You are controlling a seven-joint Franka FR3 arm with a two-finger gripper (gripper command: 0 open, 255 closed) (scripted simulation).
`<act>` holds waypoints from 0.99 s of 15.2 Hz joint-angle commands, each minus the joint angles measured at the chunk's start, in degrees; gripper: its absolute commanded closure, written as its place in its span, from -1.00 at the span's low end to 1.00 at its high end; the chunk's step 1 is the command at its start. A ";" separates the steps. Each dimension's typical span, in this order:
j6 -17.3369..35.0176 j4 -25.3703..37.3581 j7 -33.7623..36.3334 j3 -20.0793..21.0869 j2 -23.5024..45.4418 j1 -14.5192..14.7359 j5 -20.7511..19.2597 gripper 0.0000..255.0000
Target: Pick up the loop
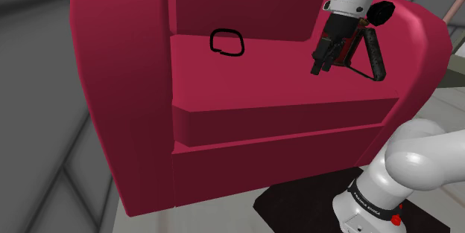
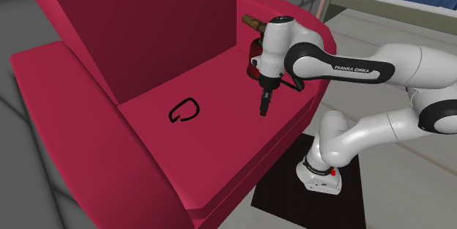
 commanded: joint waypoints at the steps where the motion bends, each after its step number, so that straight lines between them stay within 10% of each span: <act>1: 0.00 0.00 0.00 0.00 0.00 0.00 0.00 -1.00; 15: 4.42 28.58 -30.18 -1.31 29.26 8.56 -8.80 -1.00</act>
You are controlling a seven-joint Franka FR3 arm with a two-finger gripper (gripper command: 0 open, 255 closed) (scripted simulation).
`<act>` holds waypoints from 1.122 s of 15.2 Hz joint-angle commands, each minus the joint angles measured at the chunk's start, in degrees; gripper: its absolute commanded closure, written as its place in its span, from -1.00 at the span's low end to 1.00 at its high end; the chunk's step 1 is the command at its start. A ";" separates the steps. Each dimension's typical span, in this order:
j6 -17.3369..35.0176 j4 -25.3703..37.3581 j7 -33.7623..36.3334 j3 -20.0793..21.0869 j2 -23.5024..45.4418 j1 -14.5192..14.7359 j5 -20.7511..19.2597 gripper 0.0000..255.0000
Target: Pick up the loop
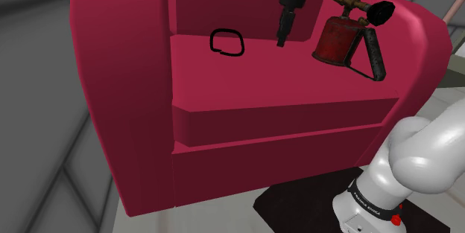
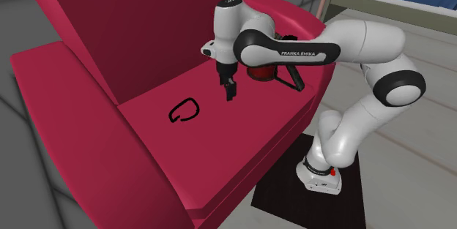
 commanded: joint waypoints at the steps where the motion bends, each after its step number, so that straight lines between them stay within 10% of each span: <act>1: 0.38 4.30 -4.21 0.37 3.91 1.09 -0.95 -1.00; 12: -2.22 30.07 -23.92 5.16 22.75 6.73 -6.44 -1.00; 17: 2.19 24.00 -23.44 5.08 21.11 6.60 -6.33 -1.00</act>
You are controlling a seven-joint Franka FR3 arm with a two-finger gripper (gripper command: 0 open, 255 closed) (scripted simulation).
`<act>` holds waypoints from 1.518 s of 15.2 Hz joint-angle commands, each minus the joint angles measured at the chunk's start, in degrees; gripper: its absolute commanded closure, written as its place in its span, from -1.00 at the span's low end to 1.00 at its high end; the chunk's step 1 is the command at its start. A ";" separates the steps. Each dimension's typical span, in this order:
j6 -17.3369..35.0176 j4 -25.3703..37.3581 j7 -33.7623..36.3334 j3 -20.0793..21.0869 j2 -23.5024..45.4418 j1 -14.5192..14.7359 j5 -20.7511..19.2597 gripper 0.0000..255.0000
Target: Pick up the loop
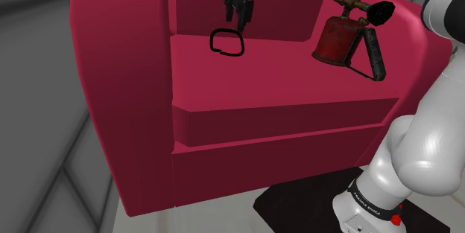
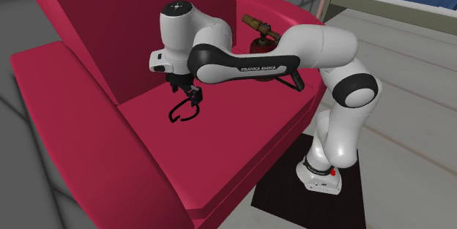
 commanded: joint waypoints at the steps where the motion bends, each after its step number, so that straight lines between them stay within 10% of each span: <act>1: 1.75 -2.26 0.05 -0.05 -0.55 -0.07 0.03 -1.00; 5: 3.08 -3.98 0.20 -0.08 -0.94 -0.10 0.04 -1.00; 6: 3.09 -3.94 0.20 -0.08 -0.89 -0.10 0.03 1.00; 23: -3.89 5.48 -0.58 0.06 1.52 0.09 -0.11 1.00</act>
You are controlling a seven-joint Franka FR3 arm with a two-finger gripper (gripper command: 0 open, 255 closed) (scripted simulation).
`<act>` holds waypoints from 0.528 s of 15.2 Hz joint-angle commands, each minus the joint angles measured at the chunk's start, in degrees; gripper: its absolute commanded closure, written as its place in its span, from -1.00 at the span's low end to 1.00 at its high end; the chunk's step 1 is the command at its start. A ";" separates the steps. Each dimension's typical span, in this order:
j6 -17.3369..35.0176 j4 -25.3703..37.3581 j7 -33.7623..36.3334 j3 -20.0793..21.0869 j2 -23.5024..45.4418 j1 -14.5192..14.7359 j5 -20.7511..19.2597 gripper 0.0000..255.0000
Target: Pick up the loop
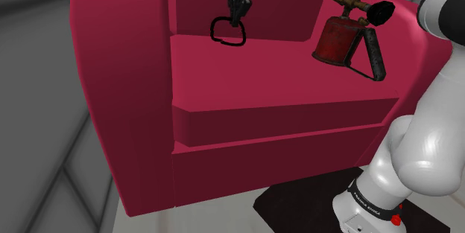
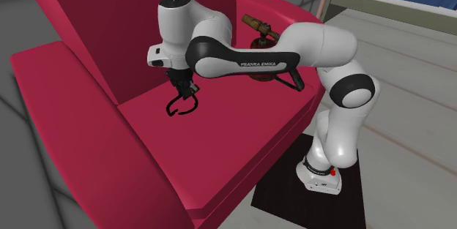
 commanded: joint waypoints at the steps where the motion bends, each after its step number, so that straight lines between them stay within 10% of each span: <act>1: -1.98 2.67 -0.18 0.05 0.70 0.08 -0.07 1.00; 8: -8.09 11.96 -0.83 0.18 3.86 0.35 -0.42 1.00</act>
